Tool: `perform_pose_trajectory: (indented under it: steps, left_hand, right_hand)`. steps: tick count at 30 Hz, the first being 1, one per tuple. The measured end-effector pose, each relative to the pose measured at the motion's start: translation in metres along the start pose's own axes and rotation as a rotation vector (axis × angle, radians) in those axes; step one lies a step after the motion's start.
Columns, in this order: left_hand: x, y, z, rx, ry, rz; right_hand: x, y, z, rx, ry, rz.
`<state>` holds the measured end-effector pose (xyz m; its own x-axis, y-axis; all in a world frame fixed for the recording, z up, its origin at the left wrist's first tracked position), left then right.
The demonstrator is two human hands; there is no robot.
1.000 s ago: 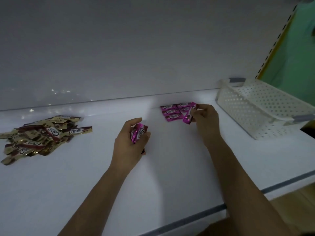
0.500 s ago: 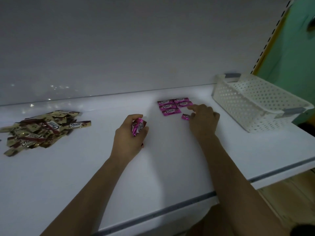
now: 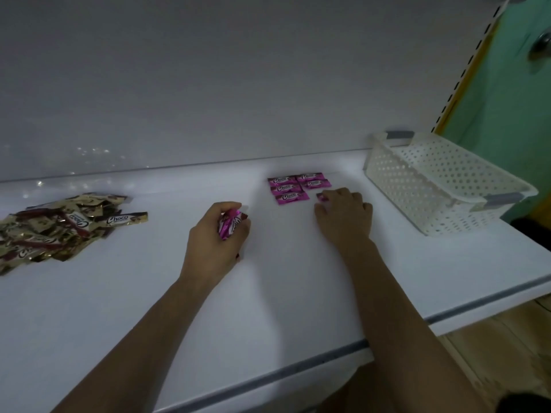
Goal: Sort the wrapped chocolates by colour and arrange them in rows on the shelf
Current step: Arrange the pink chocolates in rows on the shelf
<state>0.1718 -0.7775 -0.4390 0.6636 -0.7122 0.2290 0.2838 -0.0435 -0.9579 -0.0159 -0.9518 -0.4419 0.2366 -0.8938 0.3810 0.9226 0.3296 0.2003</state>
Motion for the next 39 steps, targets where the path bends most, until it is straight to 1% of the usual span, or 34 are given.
perform_pose_trajectory:
  steps: [8, 16, 18, 22, 23, 24, 26, 27, 28, 29, 31, 33, 35, 37, 39]
  left_hand:
    - [0.001, 0.002, 0.000, -0.003, 0.008, -0.010]
    - [0.002, 0.003, -0.001, -0.039, 0.026, -0.011]
    - [0.005, 0.004, -0.001, -0.084, 0.031, -0.001]
    - [0.009, 0.012, -0.002, -0.169, 0.065, 0.083]
    - [0.009, 0.011, -0.003, -0.168, 0.081, 0.071]
    - [0.008, 0.009, -0.003, -0.160, 0.096, 0.051]
    - [0.007, 0.005, -0.003, -0.130, 0.113, -0.007]
    - [0.006, 0.003, -0.002, -0.117, 0.119, -0.037]
    - [0.005, 0.001, -0.002, -0.110, 0.128, -0.062]
    - [0.004, -0.001, -0.002, -0.107, 0.141, -0.083]
    - [0.002, -0.003, -0.004, -0.080, 0.162, -0.110]
    - [0.000, -0.004, -0.005, -0.026, 0.161, -0.140]
    - [0.001, -0.002, -0.004, -0.022, 0.135, -0.118]
    - [0.002, 0.001, -0.001, -0.064, 0.105, -0.068]
    - [0.001, 0.003, 0.001, -0.107, 0.088, -0.031]
  right_hand:
    - [-0.001, 0.004, -0.002, 0.195, 0.048, 0.030]
    - [0.002, 0.009, -0.003, 0.197, 0.024, 0.077]
    - [0.003, 0.006, -0.001, 0.263, -0.015, 0.041]
    - [-0.002, 0.001, 0.024, 0.444, -0.232, -0.082]
    - [-0.006, 0.007, 0.027, 0.521, -0.225, -0.100]
    - [-0.012, 0.018, 0.026, 0.644, -0.147, -0.117]
    - [-0.035, 0.057, 0.017, 0.957, 0.157, -0.140]
    - [-0.049, 0.078, 0.013, 1.076, 0.280, -0.121]
    - [-0.061, 0.094, 0.015, 1.129, 0.342, -0.076]
    - [-0.069, 0.104, 0.017, 1.158, 0.353, -0.037]
    - [-0.076, 0.109, 0.018, 1.235, 0.313, -0.031]
    - [-0.075, 0.103, 0.019, 1.318, 0.258, -0.077]
    - [-0.073, 0.092, 0.019, 1.379, 0.193, -0.154]
    - [-0.071, 0.081, 0.018, 1.387, 0.115, -0.211]
    - [-0.071, 0.072, 0.017, 1.313, 0.031, -0.265]
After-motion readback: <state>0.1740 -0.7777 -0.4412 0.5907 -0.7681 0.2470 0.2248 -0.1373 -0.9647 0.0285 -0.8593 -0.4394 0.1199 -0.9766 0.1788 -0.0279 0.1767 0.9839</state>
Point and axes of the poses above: each hand's wrist, its own x-axis towards the middle knuckle, its own z-axis out of the back of the hand, y = z × x, the point moved 8 cm from there along x, towards the middle knuckle, and after that the axes turned 7 degrees about -y, right-handed, at the moved point
